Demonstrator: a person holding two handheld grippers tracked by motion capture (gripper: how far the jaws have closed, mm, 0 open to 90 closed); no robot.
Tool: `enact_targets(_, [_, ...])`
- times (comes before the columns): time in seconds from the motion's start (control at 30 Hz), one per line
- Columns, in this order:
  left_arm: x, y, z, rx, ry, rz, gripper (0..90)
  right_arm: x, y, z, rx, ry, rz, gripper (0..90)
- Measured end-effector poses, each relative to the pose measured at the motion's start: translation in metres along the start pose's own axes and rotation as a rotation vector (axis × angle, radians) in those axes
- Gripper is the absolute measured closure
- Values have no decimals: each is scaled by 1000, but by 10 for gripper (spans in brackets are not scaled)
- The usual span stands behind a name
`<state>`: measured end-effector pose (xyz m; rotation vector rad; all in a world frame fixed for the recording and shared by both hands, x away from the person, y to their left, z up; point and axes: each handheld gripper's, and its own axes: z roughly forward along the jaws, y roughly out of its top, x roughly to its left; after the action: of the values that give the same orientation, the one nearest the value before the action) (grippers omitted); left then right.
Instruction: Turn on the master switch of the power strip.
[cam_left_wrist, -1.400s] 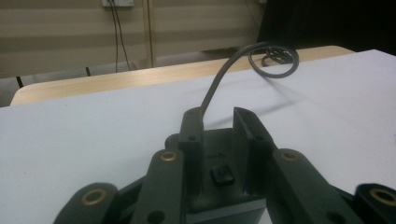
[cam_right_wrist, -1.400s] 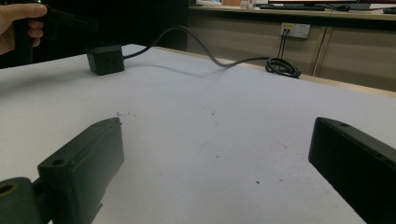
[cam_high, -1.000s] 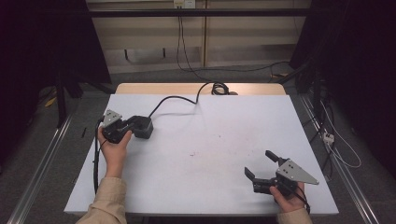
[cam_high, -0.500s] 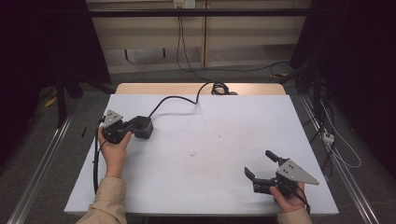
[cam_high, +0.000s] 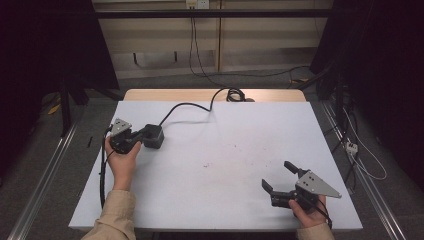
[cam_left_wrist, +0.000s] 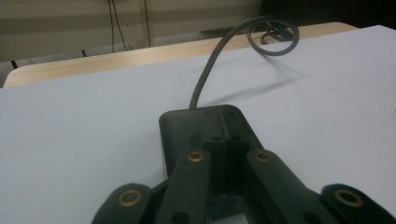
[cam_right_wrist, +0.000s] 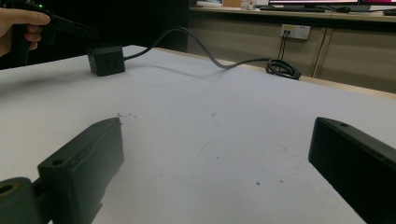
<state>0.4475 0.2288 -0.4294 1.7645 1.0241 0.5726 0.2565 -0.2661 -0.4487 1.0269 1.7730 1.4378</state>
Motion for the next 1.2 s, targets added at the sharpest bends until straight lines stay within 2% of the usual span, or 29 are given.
enact_targets(0.83, [-1, -2, 5, 10, 14, 11, 900, -1, 0, 0, 2, 1, 3, 28])
enact_targets(1.03, [-1, -2, 6, 18, 17, 34, 900, -1, 0, 0, 2, 1, 4, 28])
enact_targets(1.2, [-2, -2, 6, 18, 18, 34, 900, -1, 0, 0, 2, -1, 7, 28])
